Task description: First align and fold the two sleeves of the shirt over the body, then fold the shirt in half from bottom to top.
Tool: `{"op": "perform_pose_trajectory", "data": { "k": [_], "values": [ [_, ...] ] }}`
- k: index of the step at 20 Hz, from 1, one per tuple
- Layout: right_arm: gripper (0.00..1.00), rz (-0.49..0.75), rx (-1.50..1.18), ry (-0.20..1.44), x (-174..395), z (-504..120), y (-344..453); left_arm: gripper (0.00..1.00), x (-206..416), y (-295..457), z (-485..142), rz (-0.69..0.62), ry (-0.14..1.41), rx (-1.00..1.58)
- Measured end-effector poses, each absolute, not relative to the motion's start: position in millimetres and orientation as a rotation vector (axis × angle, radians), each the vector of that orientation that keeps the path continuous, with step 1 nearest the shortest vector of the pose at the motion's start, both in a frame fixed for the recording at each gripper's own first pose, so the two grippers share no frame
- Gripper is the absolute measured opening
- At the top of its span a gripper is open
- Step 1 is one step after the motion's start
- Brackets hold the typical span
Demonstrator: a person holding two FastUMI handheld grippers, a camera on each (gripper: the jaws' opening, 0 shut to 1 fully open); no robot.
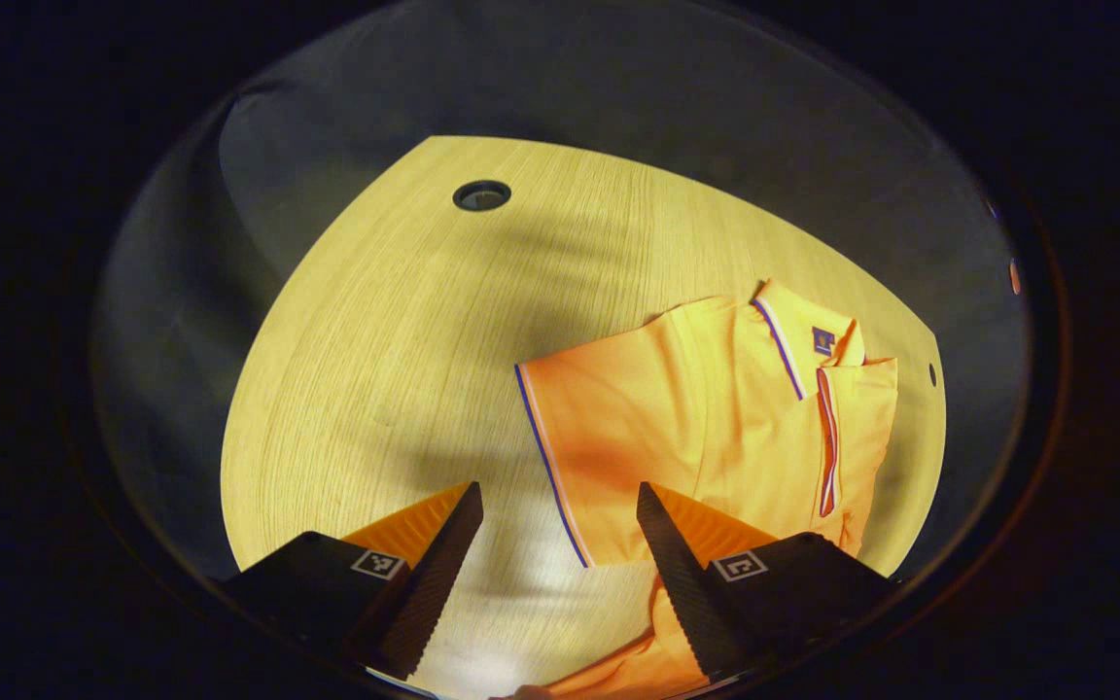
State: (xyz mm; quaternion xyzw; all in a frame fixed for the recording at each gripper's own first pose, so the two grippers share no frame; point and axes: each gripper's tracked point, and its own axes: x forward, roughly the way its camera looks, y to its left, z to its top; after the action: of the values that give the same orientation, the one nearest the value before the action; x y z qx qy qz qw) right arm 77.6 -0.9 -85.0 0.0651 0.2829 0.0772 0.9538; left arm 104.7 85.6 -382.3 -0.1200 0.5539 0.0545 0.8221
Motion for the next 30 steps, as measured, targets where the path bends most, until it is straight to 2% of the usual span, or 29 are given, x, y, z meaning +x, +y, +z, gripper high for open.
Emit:
{"op": "perform_pose_trajectory", "data": {
  "k": [9,10,13,14,15,17,18,24,30],
  "values": [
    [0.99,0.175,0.169,0.626,75,-101,-16,0.99,108,98,-406,0.200,1.231,-0.241],
    [0.99,0.180,0.175,0.627,76,-100,-14,0.94,107,101,-406,0.205,1.238,-0.229],
    [0.99,0.185,0.177,0.617,75,-98,-12,0.71,108,96,-404,0.202,1.250,-0.220],
    [0.99,0.179,0.169,0.613,75,-97,-13,0.48,108,94,-406,0.194,1.261,-0.210],
    [0.99,0.172,0.160,0.606,74,-96,-15,0.45,106,91,-408,0.172,1.281,-0.184],
    [0.99,0.163,0.146,0.592,74,-94,-17,0.45,112,81,-409,0.119,1.271,-0.186],
    [0.99,0.162,0.146,0.591,73,-93,-16,0.06,111,79,-406,0.131,1.290,-0.191],
    [0.99,0.159,0.149,0.581,68,-89,-18,0.07,117,81,-387,0.116,1.207,-0.194],
    [0.99,0.162,0.148,0.546,66,-78,-17,0.06,119,69,-330,0.063,1.125,-0.108]
  ]
}}
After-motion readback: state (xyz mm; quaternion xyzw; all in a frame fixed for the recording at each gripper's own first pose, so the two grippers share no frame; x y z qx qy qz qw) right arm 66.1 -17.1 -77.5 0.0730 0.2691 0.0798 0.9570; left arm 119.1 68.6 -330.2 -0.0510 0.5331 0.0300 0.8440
